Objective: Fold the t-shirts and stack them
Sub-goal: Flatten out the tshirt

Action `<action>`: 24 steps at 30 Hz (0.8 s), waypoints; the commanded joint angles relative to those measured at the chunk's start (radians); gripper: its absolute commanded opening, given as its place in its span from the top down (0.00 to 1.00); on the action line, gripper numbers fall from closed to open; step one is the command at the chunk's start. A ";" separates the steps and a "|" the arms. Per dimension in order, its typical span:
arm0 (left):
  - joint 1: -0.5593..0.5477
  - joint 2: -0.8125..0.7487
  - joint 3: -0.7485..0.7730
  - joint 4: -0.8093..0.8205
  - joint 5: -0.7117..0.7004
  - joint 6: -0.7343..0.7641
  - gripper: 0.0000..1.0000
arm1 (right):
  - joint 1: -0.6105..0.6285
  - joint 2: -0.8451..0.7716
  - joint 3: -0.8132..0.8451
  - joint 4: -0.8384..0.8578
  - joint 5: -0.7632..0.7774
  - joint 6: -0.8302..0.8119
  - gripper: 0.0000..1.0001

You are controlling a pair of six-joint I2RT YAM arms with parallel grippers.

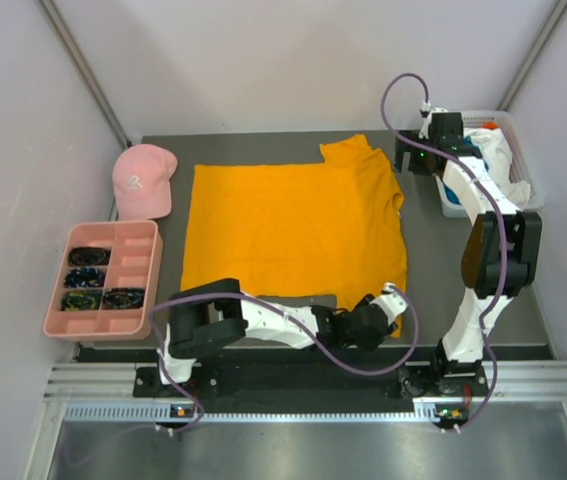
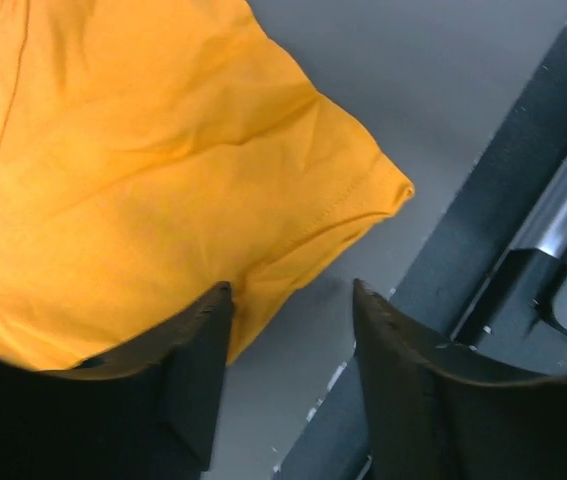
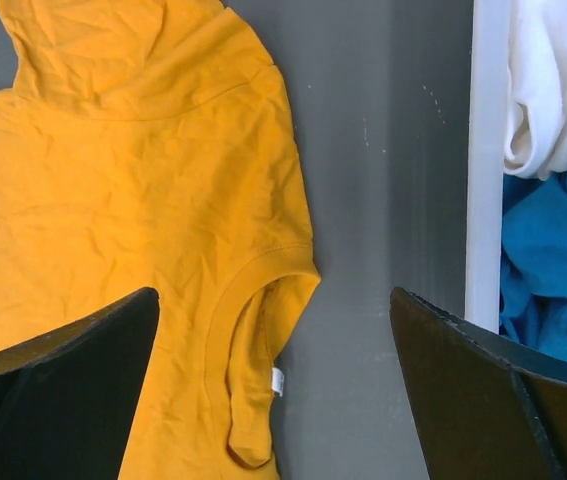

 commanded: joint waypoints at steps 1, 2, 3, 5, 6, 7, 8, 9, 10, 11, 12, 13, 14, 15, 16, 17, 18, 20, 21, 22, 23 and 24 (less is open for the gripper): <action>-0.029 -0.107 0.017 -0.006 -0.042 0.023 0.40 | 0.009 -0.073 0.037 0.017 0.012 0.036 0.01; -0.032 -0.121 0.020 -0.015 -0.056 0.027 0.39 | 0.007 -0.077 0.034 0.017 0.009 0.041 0.01; -0.034 -0.149 0.021 -0.020 -0.060 0.039 0.28 | 0.009 -0.088 0.031 0.019 0.005 0.050 0.01; -0.034 -0.180 0.023 -0.029 -0.079 0.043 0.21 | 0.007 -0.097 0.024 0.016 -0.003 0.057 0.01; -0.034 -0.210 0.023 -0.031 -0.091 0.051 0.18 | 0.007 -0.105 0.024 0.016 -0.003 0.065 0.01; -0.034 -0.226 0.023 -0.035 -0.096 0.056 0.15 | 0.007 -0.109 0.020 0.010 -0.003 0.070 0.01; -0.034 -0.242 0.023 -0.041 -0.105 0.056 0.13 | 0.007 -0.116 0.017 0.006 -0.003 0.076 0.01; -0.034 -0.273 0.021 -0.046 -0.129 0.053 0.11 | 0.007 -0.128 0.012 0.003 -0.004 0.085 0.01; -0.034 -0.290 0.021 -0.057 -0.143 0.053 0.03 | 0.007 -0.137 -0.002 0.003 -0.014 0.090 0.01; -0.034 -0.308 0.017 -0.061 -0.166 0.054 0.02 | 0.009 -0.146 -0.009 0.002 -0.023 0.102 0.01; -0.034 -0.344 0.005 -0.063 -0.219 0.059 0.02 | 0.009 -0.155 -0.020 0.002 -0.030 0.110 0.01; -0.034 -0.361 -0.001 -0.063 -0.253 0.065 0.02 | 0.007 -0.178 -0.043 0.002 -0.040 0.120 0.01; -0.031 -0.379 -0.008 -0.072 -0.284 0.082 0.01 | 0.009 -0.189 -0.060 0.009 -0.041 0.133 0.01; -0.029 -0.414 -0.023 -0.078 -0.315 0.089 0.01 | 0.009 -0.204 -0.080 0.017 -0.040 0.160 0.01; -0.023 -0.433 -0.029 -0.087 -0.364 0.092 0.01 | 0.010 -0.233 -0.136 0.028 -0.040 0.180 0.01; -0.002 -0.451 -0.037 -0.100 -0.378 0.093 0.01 | 0.013 -0.250 -0.169 0.055 -0.044 0.209 0.01; 0.015 -0.491 -0.057 -0.135 -0.389 0.067 0.01 | 0.015 -0.264 -0.199 0.068 -0.037 0.218 0.01; 0.084 -0.543 -0.090 -0.156 -0.373 0.015 0.01 | 0.033 -0.306 -0.278 0.077 -0.015 0.232 0.01; 0.110 -0.601 -0.141 -0.156 -0.366 0.001 0.01 | 0.038 -0.318 -0.298 0.075 0.003 0.234 0.01; 0.134 -0.629 -0.165 -0.155 -0.355 -0.009 0.01 | 0.046 -0.333 -0.331 0.072 0.008 0.235 0.01; 0.188 -0.655 -0.188 -0.158 -0.332 -0.021 0.01 | 0.055 -0.358 -0.345 0.069 0.012 0.240 0.01; 0.214 -0.698 -0.224 -0.175 -0.326 -0.026 0.01 | 0.064 -0.375 -0.357 0.057 0.019 0.245 0.01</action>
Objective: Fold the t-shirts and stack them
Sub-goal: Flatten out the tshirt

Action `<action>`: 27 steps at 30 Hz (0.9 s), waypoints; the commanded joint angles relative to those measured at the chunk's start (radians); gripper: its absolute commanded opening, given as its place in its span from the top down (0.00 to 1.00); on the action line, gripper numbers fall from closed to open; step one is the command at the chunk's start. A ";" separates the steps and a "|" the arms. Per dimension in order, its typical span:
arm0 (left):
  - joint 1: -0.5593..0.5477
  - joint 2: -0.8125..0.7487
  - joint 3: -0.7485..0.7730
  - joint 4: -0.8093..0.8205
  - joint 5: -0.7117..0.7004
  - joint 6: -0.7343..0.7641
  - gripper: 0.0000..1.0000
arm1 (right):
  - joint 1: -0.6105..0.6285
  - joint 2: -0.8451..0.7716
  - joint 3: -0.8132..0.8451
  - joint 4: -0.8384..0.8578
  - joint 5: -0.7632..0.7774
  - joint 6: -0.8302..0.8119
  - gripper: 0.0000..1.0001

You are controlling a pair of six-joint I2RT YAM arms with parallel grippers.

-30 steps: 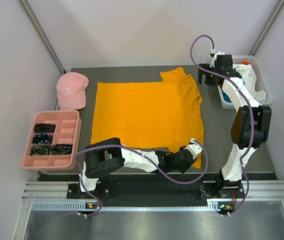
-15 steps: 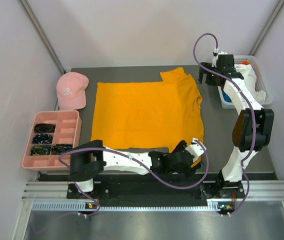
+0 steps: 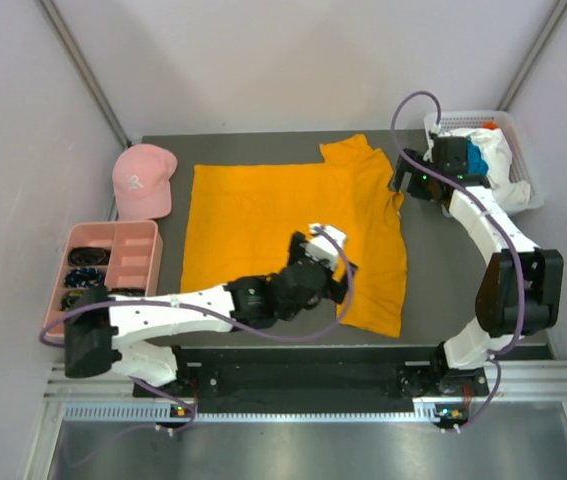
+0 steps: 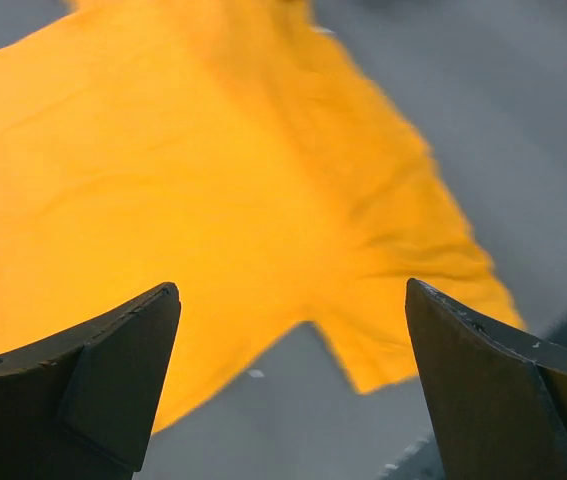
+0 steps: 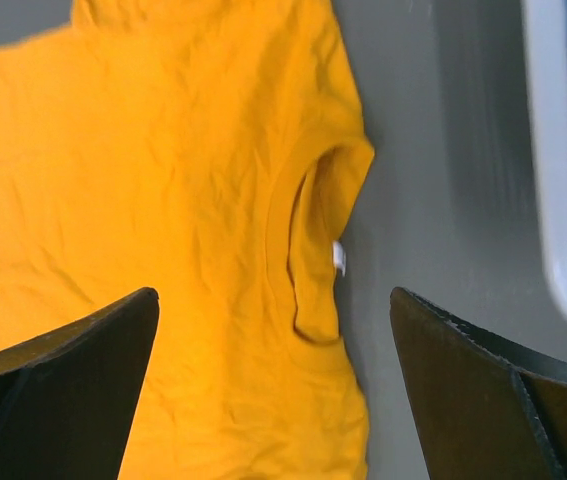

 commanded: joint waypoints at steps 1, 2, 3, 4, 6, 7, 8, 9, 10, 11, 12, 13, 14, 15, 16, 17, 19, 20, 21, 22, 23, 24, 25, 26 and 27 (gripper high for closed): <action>0.137 -0.145 -0.106 -0.069 -0.013 -0.059 0.01 | 0.044 -0.103 -0.076 0.019 0.031 0.049 0.01; 0.188 -0.161 -0.117 -0.091 -0.002 -0.064 0.01 | 0.062 -0.120 -0.090 0.017 0.031 0.061 0.01; 0.213 -0.182 -0.124 -0.106 0.000 -0.064 0.01 | 0.074 -0.155 -0.105 0.015 0.034 0.063 0.01; 0.233 -0.190 -0.126 -0.158 -0.005 -0.064 0.01 | 0.087 -0.171 -0.129 0.006 0.042 0.063 0.01; 0.285 -0.207 -0.125 -0.195 -0.014 -0.061 0.01 | 0.137 -0.215 -0.149 -0.011 0.075 0.059 0.01; 0.304 -0.210 -0.123 -0.230 -0.011 -0.058 0.01 | 0.156 -0.229 -0.168 -0.026 0.077 0.060 0.01; 0.336 -0.210 -0.121 -0.250 -0.011 -0.058 0.01 | 0.168 -0.241 -0.175 -0.034 0.082 0.060 0.01; 0.351 -0.205 -0.112 -0.276 -0.014 -0.059 0.01 | 0.192 -0.267 -0.186 -0.038 0.105 0.062 0.01; 0.367 -0.201 -0.112 -0.293 -0.017 -0.059 0.01 | 0.203 -0.278 -0.208 -0.040 0.114 0.062 0.01; 0.394 -0.201 -0.111 -0.319 -0.019 -0.059 0.01 | 0.213 -0.289 -0.217 -0.055 0.123 0.063 0.01; 0.410 -0.202 -0.117 -0.327 -0.017 -0.059 0.01 | 0.231 -0.300 -0.228 -0.061 0.137 0.065 0.01; 0.427 -0.207 -0.123 -0.329 0.001 -0.059 0.01 | 0.240 -0.321 -0.247 -0.069 0.142 0.068 0.01; 0.457 -0.211 -0.129 -0.332 0.009 -0.070 0.01 | 0.248 -0.333 -0.257 -0.081 0.146 0.077 0.01; 0.474 -0.215 -0.134 -0.332 0.029 -0.074 0.01 | 0.265 -0.343 -0.277 -0.087 0.151 0.081 0.01; 0.489 -0.213 -0.134 -0.335 0.035 -0.082 0.01 | 0.277 -0.364 -0.284 -0.093 0.155 0.085 0.01; 0.523 -0.204 -0.126 -0.353 0.038 -0.103 0.01 | 0.286 -0.373 -0.291 -0.109 0.166 0.094 0.01; 0.551 -0.199 -0.128 -0.359 0.049 -0.123 0.01 | 0.314 -0.405 -0.309 -0.126 0.198 0.109 0.01; 0.571 -0.199 -0.134 -0.358 0.053 -0.142 0.01 | 0.321 -0.416 -0.317 -0.141 0.206 0.126 0.01; 0.577 -0.198 -0.137 -0.358 0.053 -0.153 0.01 | 0.328 -0.430 -0.330 -0.149 0.212 0.137 0.01; 0.585 -0.196 -0.138 -0.362 0.035 -0.162 0.01 | 0.343 -0.441 -0.338 -0.155 0.212 0.149 0.01; 0.589 -0.192 -0.141 -0.368 0.026 -0.185 0.01 | 0.357 -0.462 -0.346 -0.162 0.214 0.170 0.01; 0.594 -0.189 -0.143 -0.381 0.011 -0.197 0.01 | 0.370 -0.473 -0.358 -0.182 0.229 0.181 0.01; 0.606 -0.185 -0.146 -0.385 0.003 -0.222 0.01 | 0.384 -0.484 -0.367 -0.190 0.244 0.192 0.01; 0.612 -0.185 -0.155 -0.387 0.004 -0.231 0.01 | 0.416 -0.502 -0.375 -0.198 0.255 0.213 0.01; 0.621 -0.184 -0.161 -0.390 0.007 -0.239 0.01 | 0.426 -0.510 -0.390 -0.208 0.269 0.221 0.01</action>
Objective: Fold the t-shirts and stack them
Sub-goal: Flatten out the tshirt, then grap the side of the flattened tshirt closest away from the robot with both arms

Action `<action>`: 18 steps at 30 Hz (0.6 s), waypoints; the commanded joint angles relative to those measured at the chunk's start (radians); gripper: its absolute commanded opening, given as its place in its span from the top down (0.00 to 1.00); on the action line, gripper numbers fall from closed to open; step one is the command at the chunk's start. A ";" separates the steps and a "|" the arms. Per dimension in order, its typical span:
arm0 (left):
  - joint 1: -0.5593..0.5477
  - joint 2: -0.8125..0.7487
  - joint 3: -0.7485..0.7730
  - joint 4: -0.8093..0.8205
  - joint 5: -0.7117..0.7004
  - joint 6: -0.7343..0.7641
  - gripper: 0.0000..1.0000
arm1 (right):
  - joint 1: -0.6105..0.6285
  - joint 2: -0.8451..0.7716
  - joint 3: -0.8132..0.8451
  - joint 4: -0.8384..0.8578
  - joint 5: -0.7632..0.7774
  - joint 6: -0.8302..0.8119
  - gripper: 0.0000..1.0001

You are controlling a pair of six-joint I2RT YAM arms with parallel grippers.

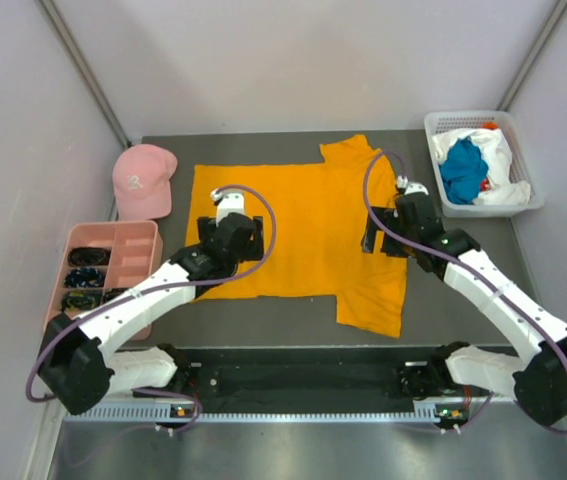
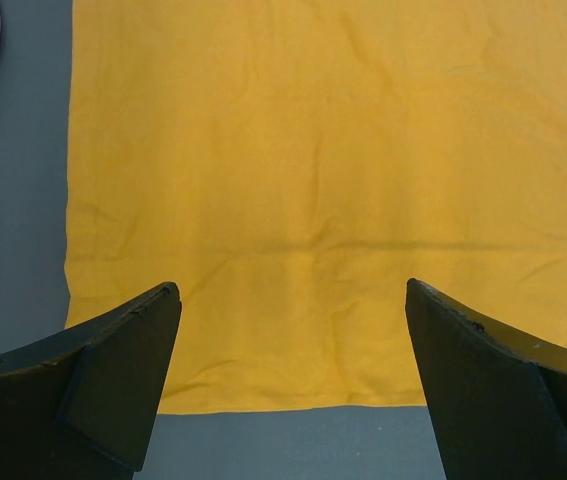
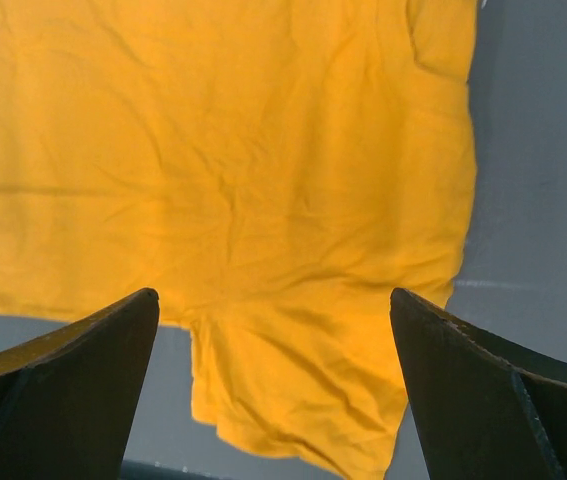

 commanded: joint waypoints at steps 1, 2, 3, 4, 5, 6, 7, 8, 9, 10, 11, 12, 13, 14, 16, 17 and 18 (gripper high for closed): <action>0.047 0.003 -0.029 -0.026 -0.017 -0.099 0.01 | 0.073 -0.073 -0.039 -0.046 0.071 0.081 0.01; 0.058 0.005 -0.041 -0.029 0.000 -0.110 0.01 | 0.087 -0.088 -0.050 -0.046 0.071 0.098 0.01; 0.072 0.005 -0.050 -0.032 0.009 -0.121 0.01 | 0.092 -0.096 -0.070 -0.046 0.068 0.104 0.01; 0.090 0.006 -0.058 -0.035 0.021 -0.139 0.01 | 0.098 -0.102 -0.079 -0.043 0.066 0.112 0.01; 0.098 0.008 -0.078 -0.038 0.029 -0.147 0.01 | 0.104 -0.108 -0.088 -0.042 0.063 0.121 0.01; 0.102 0.008 -0.090 -0.040 0.037 -0.156 0.01 | 0.107 -0.116 -0.100 -0.040 0.056 0.124 0.01; 0.118 0.006 -0.101 -0.041 0.044 -0.176 0.01 | 0.109 -0.117 -0.105 -0.037 0.050 0.124 0.01; 0.125 0.003 -0.124 -0.040 0.052 -0.190 0.01 | 0.112 -0.119 -0.111 -0.040 0.048 0.126 0.01; 0.133 0.000 -0.139 -0.040 0.067 -0.208 0.01 | 0.116 -0.120 -0.114 -0.040 0.046 0.127 0.01; 0.145 -0.018 -0.155 -0.037 0.070 -0.248 0.01 | 0.118 -0.120 -0.116 -0.039 0.045 0.124 0.01; 0.150 -0.029 -0.191 -0.029 0.072 -0.272 0.01 | 0.118 -0.120 -0.117 -0.039 0.042 0.123 0.01; 0.154 -0.044 -0.213 -0.021 0.069 -0.295 0.01 | 0.119 -0.122 -0.120 -0.039 0.040 0.123 0.01; 0.156 -0.067 -0.233 -0.012 0.063 -0.333 0.01 | 0.118 -0.122 -0.122 -0.037 0.037 0.120 0.01; 0.158 -0.076 -0.259 -0.006 0.055 -0.348 0.01 | 0.118 -0.120 -0.123 -0.033 0.034 0.113 0.01; 0.158 -0.090 -0.271 -0.017 0.005 -0.375 0.01 | 0.119 -0.116 -0.122 -0.028 0.030 0.101 0.01; 0.158 -0.093 -0.270 -0.030 -0.018 -0.380 0.01 | 0.119 -0.111 -0.122 -0.026 0.022 0.100 0.01; 0.161 -0.093 -0.268 -0.058 -0.047 -0.384 0.01 | 0.119 -0.108 -0.119 -0.020 0.019 0.095 0.01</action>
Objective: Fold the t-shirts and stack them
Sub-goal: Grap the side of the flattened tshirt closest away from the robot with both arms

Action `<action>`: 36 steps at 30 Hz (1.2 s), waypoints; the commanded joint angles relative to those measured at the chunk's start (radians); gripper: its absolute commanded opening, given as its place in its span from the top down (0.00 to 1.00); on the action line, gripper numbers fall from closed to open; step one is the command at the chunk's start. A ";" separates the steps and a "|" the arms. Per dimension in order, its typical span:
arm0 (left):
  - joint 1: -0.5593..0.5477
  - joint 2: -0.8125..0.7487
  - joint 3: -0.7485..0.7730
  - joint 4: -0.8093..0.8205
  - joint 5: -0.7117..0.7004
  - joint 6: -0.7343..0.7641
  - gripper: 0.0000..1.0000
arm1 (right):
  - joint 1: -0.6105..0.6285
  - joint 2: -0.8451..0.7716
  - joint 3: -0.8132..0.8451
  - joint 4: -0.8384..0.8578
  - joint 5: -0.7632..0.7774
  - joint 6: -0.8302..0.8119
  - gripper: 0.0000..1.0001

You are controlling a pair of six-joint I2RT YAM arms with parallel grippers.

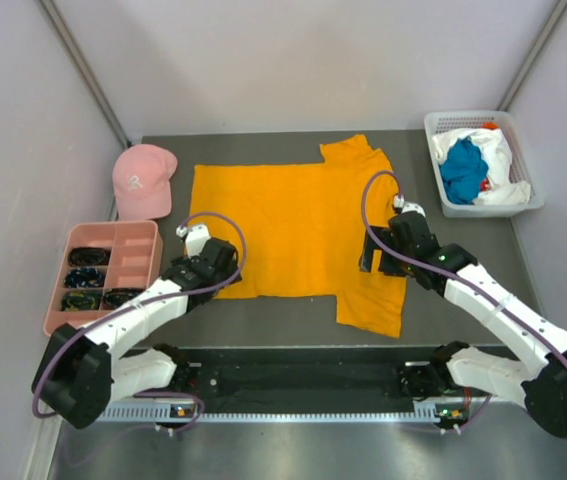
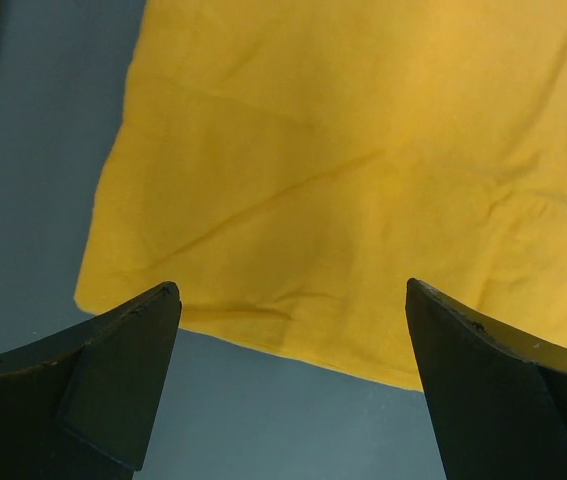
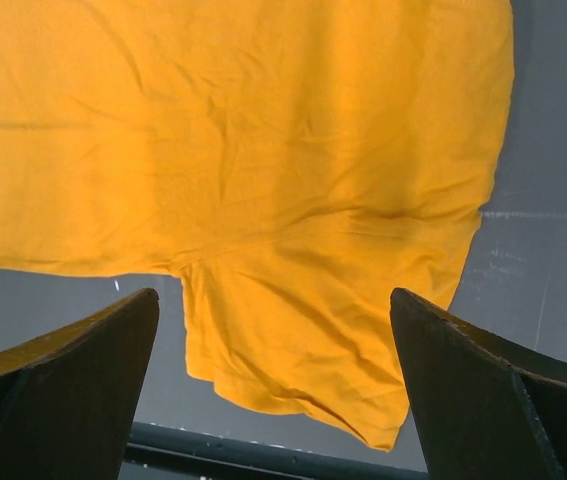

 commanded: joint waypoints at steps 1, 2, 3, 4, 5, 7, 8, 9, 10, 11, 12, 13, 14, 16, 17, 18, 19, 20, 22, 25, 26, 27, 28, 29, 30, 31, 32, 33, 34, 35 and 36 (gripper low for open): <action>0.015 -0.043 0.002 -0.026 -0.120 -0.086 0.01 | 0.017 -0.010 0.003 0.035 -0.021 -0.014 0.01; 0.021 -0.045 0.004 -0.032 -0.128 -0.083 0.01 | 0.016 -0.003 0.000 0.040 -0.028 -0.016 0.01; 0.029 -0.049 0.002 -0.040 -0.130 -0.080 0.01 | 0.016 0.003 0.000 0.049 -0.035 -0.019 0.01; 0.042 -0.059 0.002 -0.041 -0.130 -0.075 0.01 | 0.016 0.008 -0.003 0.055 -0.039 -0.023 0.01; 0.046 -0.062 -0.001 -0.041 -0.137 -0.072 0.01 | 0.016 0.019 -0.003 0.061 -0.048 -0.026 0.01; 0.065 -0.065 -0.002 -0.047 -0.151 -0.060 0.01 | 0.016 0.031 -0.003 0.069 -0.055 -0.031 0.01; 0.079 -0.065 -0.005 -0.050 -0.138 -0.057 0.01 | 0.016 0.036 -0.002 0.069 -0.059 -0.033 0.01; 0.099 -0.065 -0.007 -0.043 -0.113 -0.048 0.01 | 0.016 0.042 -0.002 0.074 -0.062 -0.034 0.01; 0.127 -0.066 -0.018 -0.017 -0.096 -0.029 0.01 | 0.017 0.043 -0.003 0.080 -0.062 -0.036 0.01; 0.136 -0.065 -0.024 -0.006 -0.082 -0.023 0.01 | 0.016 0.045 -0.003 0.080 -0.065 -0.036 0.01; 0.145 -0.063 -0.028 -0.003 -0.053 -0.018 0.01 | 0.017 0.048 -0.002 0.081 -0.064 -0.037 0.01; 0.157 -0.059 -0.030 0.002 -0.044 -0.017 0.01 | 0.014 0.050 0.000 0.083 -0.064 -0.039 0.01; 0.161 -0.054 -0.036 0.005 -0.038 -0.017 0.01 | 0.014 0.051 0.001 0.081 -0.064 -0.039 0.01; 0.162 -0.052 -0.042 -0.001 -0.026 -0.026 0.01 | 0.017 0.054 0.003 0.083 -0.065 -0.040 0.01; 0.162 -0.056 -0.047 -0.009 -0.021 -0.029 0.01 | 0.014 0.054 0.004 0.084 -0.064 -0.040 0.01; 0.162 -0.062 -0.055 -0.009 -0.019 -0.032 0.01 | 0.014 0.056 0.004 0.086 -0.064 -0.042 0.01; 0.162 -0.075 -0.067 -0.010 -0.013 -0.041 0.01 | 0.016 0.059 0.004 0.086 -0.065 -0.039 0.01; 0.162 -0.082 -0.071 -0.006 -0.006 -0.044 0.01 | 0.016 0.062 0.007 0.089 -0.071 -0.039 0.01; 0.162 -0.089 -0.073 -0.023 -0.012 -0.079 0.01 | 0.017 0.062 0.007 0.091 -0.079 -0.037 0.01; 0.162 -0.092 -0.081 -0.055 -0.035 -0.133 0.01 | 0.016 0.057 0.011 0.094 -0.087 -0.033 0.01; 0.162 -0.094 -0.081 -0.070 -0.042 -0.156 0.01 | 0.017 0.057 0.012 0.092 -0.091 -0.033 0.01; 0.162 -0.098 -0.082 -0.078 -0.044 -0.167 0.01 | 0.016 0.057 0.012 0.094 -0.090 -0.033 0.01; 0.162 -0.103 -0.085 -0.084 -0.047 -0.178 0.01 | 0.017 0.057 0.012 0.094 -0.090 -0.034 0.01; 0.162 -0.108 -0.085 -0.092 -0.065 -0.187 0.01 | 0.017 0.056 0.012 0.094 -0.091 -0.033 0.01; 0.162 -0.118 -0.085 -0.107 -0.075 -0.204 0.01 | 0.016 0.056 0.012 0.095 -0.090 -0.036 0.01; 0.162 -0.123 -0.084 -0.118 -0.078 -0.211 0.01 | 0.016 0.056 0.012 0.095 -0.091 -0.037 0.01; 0.162 -0.128 -0.082 -0.129 -0.088 -0.224 0.01 | 0.017 0.056 0.009 0.098 -0.096 -0.039 0.01; 0.162 -0.138 -0.082 -0.159 -0.091 -0.257 0.01 | 0.016 0.054 0.006 0.106 -0.098 -0.037 0.01; 0.162 -0.147 -0.085 -0.171 -0.095 -0.273 0.01 | 0.016 0.056 0.007 0.110 -0.105 -0.039 0.01; 0.162 -0.157 -0.088 -0.184 -0.098 -0.288 0.01 | 0.014 0.054 0.006 0.117 -0.110 -0.040 0.01; 0.162 -0.177 -0.099 -0.198 -0.101 -0.320 0.02 | 0.016 0.057 0.006 0.124 -0.117 -0.040 0.01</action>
